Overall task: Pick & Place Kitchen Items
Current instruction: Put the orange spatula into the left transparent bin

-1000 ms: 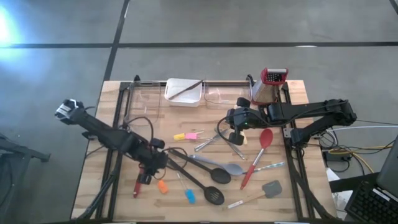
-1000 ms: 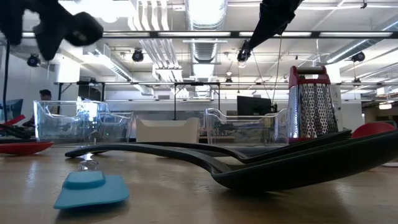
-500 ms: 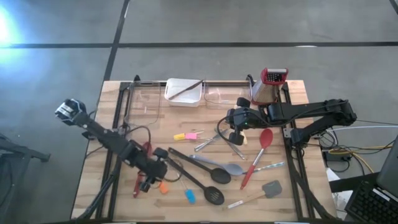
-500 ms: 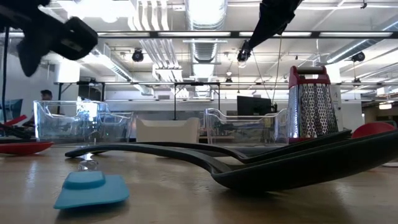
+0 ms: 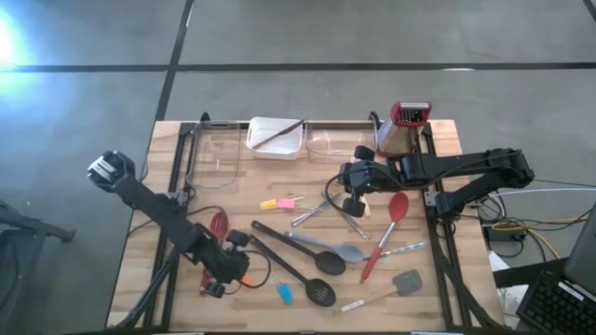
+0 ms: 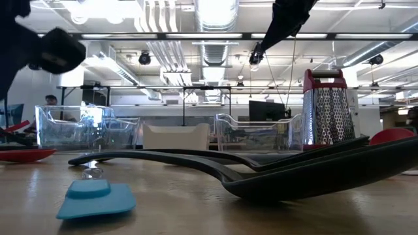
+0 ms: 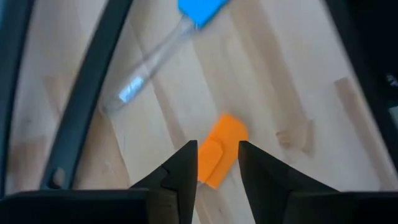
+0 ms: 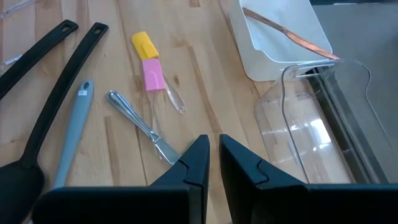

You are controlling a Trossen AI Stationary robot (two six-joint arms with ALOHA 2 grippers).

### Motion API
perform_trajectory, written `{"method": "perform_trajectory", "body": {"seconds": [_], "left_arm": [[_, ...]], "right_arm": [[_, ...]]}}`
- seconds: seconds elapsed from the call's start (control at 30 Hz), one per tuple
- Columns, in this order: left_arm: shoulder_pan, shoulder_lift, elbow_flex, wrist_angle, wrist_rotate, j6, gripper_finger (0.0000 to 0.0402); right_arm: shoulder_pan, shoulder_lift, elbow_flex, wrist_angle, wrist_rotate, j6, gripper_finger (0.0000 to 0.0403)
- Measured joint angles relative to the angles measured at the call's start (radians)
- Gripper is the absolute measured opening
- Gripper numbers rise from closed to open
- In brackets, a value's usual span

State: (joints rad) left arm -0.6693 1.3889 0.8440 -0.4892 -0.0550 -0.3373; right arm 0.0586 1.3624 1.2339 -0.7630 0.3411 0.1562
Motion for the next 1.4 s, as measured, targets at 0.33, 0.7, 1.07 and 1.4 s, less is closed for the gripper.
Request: {"method": "perform_trajectory", "body": {"seconds": [0.33, 0.7, 1.07, 1.4], "left_arm": [[0.003, 0.150, 0.000, 0.001, 0.010, -0.107, 0.0192], [0.003, 0.212, 0.002, 0.003, 0.040, -0.085, 0.0202], [0.003, 0.233, 0.006, 0.007, 0.027, -0.040, 0.0174], [0.011, 0.213, 0.035, 0.008, 0.034, 0.083, 0.0037]], "right_arm": [[0.000, 0.000, 0.000, 0.005, 0.000, 0.000, 0.0034], [0.000, 0.000, 0.000, 0.006, 0.000, 0.000, 0.0034], [0.000, 0.000, 0.000, 0.013, 0.000, 0.000, 0.0034], [0.000, 0.000, 0.000, 0.014, 0.000, 0.000, 0.0034]]}}
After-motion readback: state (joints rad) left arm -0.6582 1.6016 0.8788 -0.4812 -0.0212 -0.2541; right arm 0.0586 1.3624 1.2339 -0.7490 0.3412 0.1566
